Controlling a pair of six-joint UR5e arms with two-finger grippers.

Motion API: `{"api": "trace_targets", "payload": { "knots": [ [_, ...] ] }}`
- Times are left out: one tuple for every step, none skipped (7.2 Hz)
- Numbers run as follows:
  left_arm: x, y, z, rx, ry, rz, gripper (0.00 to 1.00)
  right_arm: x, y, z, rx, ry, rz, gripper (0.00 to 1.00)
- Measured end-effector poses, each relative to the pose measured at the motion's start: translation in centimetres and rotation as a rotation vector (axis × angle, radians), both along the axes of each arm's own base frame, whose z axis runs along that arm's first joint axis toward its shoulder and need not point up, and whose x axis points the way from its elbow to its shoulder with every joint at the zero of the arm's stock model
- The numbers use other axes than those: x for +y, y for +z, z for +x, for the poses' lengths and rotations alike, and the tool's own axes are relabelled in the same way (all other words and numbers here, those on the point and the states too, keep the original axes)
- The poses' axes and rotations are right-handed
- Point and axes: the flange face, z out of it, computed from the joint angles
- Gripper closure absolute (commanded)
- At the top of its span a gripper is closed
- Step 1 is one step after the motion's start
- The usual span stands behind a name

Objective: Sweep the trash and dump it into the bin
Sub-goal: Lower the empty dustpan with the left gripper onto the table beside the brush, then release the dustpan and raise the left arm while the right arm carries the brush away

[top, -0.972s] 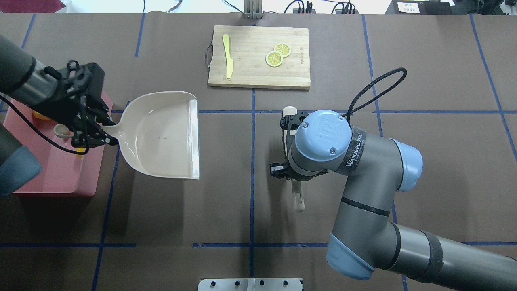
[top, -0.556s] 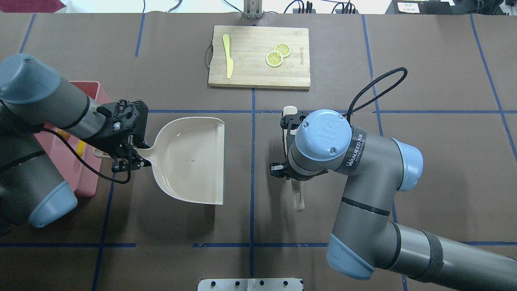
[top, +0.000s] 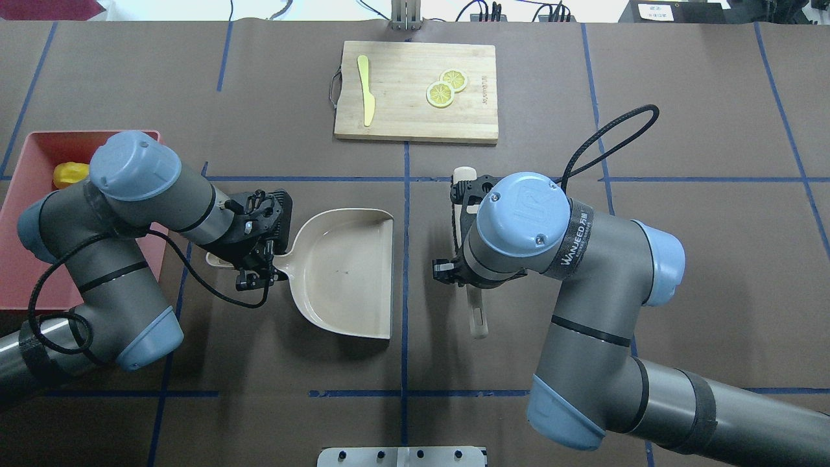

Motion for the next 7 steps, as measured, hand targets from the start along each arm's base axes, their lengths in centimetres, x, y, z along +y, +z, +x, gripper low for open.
{"api": "trace_targets", "payload": {
  "knots": [
    [-0.3, -0.2, 0.7, 0.001, 0.002, 0.002, 0.42, 0.0, 0.0, 0.0, -0.001, 0.0, -0.001, 1.0],
    [-0.4, -0.4, 1.1, 0.003, 0.006, 0.004, 0.09, 0.0, 0.0, 0.1, 0.0, 0.001, -0.001, 1.0],
    [-0.4, -0.6, 1.4, 0.004, 0.007, 0.005, 0.0, -0.1, 0.1, 0.1, 0.0, 0.001, -0.002, 1.0],
    [-0.4, -0.7, 1.4, 0.005, 0.006, 0.005, 0.0, 0.0, 0.1, 0.1, 0.001, 0.001, -0.002, 1.0],
    [-0.4, -1.1, 1.4, 0.007, 0.001, 0.007, 0.0, 0.0, 0.1, 0.0, 0.001, 0.0, -0.002, 1.0],
    [-0.6, -1.6, 1.1, 0.009, -0.014, 0.008, 0.0, 0.0, 0.1, 0.0, 0.001, -0.001, -0.002, 1.0],
    [-1.2, -1.9, 0.4, 0.01, -0.041, -0.007, 0.0, -0.1, 0.1, 0.1, 0.001, -0.003, -0.003, 1.0]
  ]
}}
